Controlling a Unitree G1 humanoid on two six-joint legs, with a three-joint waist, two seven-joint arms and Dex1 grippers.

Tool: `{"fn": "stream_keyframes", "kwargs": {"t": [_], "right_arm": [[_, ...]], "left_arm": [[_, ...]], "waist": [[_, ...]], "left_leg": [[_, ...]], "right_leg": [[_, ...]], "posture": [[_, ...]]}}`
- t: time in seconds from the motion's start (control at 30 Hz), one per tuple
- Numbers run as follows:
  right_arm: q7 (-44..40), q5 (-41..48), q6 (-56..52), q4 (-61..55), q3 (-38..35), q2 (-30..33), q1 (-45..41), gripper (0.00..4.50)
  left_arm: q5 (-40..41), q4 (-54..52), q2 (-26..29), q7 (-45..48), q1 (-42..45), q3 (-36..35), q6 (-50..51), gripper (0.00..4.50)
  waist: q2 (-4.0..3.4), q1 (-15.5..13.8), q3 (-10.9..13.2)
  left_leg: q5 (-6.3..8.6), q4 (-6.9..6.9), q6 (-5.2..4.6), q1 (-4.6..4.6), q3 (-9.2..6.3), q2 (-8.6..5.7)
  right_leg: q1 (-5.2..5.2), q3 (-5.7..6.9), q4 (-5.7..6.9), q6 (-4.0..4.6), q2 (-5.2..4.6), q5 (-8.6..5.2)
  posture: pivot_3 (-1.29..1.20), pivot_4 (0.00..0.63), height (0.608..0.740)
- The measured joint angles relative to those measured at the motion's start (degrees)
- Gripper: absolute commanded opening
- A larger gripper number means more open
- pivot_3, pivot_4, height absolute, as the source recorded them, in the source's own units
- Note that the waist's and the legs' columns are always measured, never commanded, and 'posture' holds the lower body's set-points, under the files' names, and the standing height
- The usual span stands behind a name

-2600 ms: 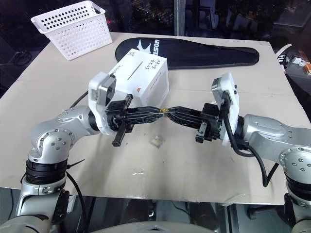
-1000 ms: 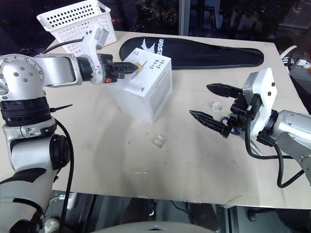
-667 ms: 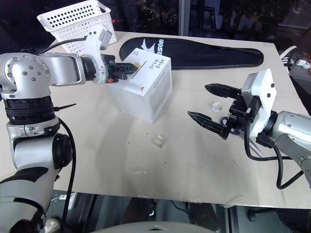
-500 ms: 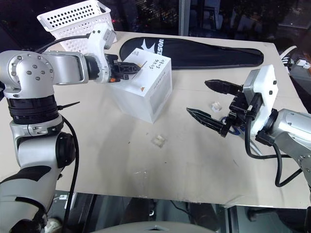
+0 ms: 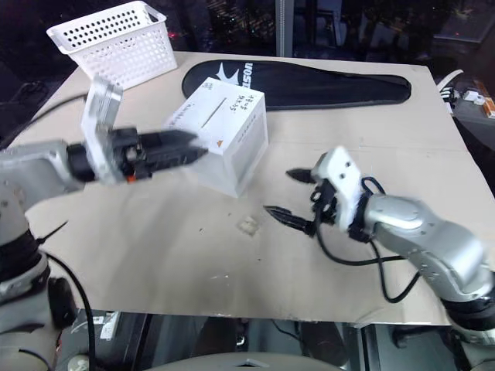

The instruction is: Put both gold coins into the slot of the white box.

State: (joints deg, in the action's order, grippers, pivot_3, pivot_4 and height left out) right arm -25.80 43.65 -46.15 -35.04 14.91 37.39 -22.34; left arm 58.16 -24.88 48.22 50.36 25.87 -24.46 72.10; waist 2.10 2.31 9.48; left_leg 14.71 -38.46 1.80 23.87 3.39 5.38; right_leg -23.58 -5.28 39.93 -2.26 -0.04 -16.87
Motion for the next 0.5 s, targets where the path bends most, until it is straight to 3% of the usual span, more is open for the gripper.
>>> {"fn": "stream_keyframes", "kwargs": {"t": [0.03,0.23,0.33,0.4,0.43,0.5], "right_arm": [[-0.31,-1.35,0.00,1.05,1.78,-0.72,0.03,2.99],[-4.58,-5.40,-0.20,7.60,5.94,-5.18,-1.95,2.99],[-6.71,-7.25,-0.50,9.44,7.04,-5.82,-2.24,2.16],[-7.64,-8.89,-0.40,10.63,7.91,-6.60,-2.83,1.06],[-7.74,-9.99,-0.15,11.64,8.43,-7.32,-3.29,0.73],[-7.96,-11.94,0.10,13.10,9.10,-8.52,-3.52,0.73]], "left_arm": [[-0.01,-1.07,1.04,2.37,-3.10,0.07,-0.78,3.27],[-8.41,-5.65,1.96,13.64,-20.56,0.03,-20.39,3.27],[-11.43,-5.27,3.00,16.62,-23.31,0.31,-26.27,3.27],[-12.48,-5.20,3.48,17.68,-24.79,0.28,-28.79,3.27],[-12.88,-5.17,3.51,18.16,-25.70,0.31,-29.51,3.27],[-13.11,-5.13,3.62,18.75,-27.29,0.32,-30.82,3.27]], "waist": [[-0.03,-0.04,0.02],[0.02,-0.44,-0.02],[0.02,-0.72,-0.01],[0.02,-0.63,-0.02],[0.02,-0.51,-0.02],[0.02,-0.33,-0.01]], "left_leg": [[0.00,-0.01,-0.01,-0.02,0.02,-0.03],[0.02,0.05,-0.04,0.00,0.01,-0.06],[0.13,0.06,-0.23,0.00,-0.01,-0.06],[0.14,0.06,-0.25,0.00,0.03,-0.06],[0.14,0.06,-0.25,0.00,0.03,-0.05],[0.14,0.08,-0.25,0.00,0.02,-0.04]], "right_leg": [[0.00,-0.03,0.01,0.00,-0.02,0.00],[-0.02,0.01,-0.05,0.04,-0.04,-0.01],[-0.02,0.03,-0.05,0.04,-0.03,-0.01],[-0.02,-0.01,-0.06,0.04,-0.03,-0.01],[-0.02,-0.01,-0.05,0.04,-0.03,-0.01],[-0.04,0.00,-0.05,0.04,-0.01,-0.02]], "posture": [[0.00,0.150,0.740],[0.00,0.150,0.740],[0.00,0.150,0.740],[0.00,0.150,0.740],[0.00,0.150,0.740],[0.00,0.150,0.740]]}}
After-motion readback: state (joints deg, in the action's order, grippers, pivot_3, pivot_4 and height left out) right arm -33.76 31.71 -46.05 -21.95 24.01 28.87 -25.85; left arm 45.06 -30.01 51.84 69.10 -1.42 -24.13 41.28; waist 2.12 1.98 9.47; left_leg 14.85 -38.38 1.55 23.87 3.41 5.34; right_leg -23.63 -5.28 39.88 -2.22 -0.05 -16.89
